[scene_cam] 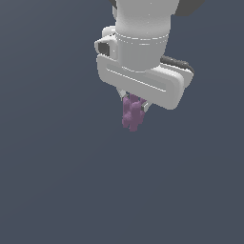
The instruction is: Pick up the object and move it to a goal position.
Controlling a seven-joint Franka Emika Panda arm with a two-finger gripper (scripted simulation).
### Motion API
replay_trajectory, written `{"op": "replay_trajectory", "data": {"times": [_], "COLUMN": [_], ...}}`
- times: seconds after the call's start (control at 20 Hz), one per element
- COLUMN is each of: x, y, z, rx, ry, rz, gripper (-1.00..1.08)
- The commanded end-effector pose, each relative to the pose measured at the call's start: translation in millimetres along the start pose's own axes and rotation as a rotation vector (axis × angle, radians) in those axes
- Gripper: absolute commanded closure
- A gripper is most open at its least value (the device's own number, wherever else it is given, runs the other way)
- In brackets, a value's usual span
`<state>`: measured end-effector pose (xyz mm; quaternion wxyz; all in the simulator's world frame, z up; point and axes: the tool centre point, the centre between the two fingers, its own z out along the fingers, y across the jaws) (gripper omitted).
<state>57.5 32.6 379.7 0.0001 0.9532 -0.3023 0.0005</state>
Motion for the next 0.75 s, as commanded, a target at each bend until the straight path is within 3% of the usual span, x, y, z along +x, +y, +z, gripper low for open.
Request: {"op": "replay_trajectory", "data": {"times": [0.0,0.7], "x": [4,12], "y": [-3,-11], "z": [-10,-31], "rx": [0.0,0.0], "ry": [0.0,-0.001], "rz": [0.0,0.0], "gripper": [1.08,1.08]}}
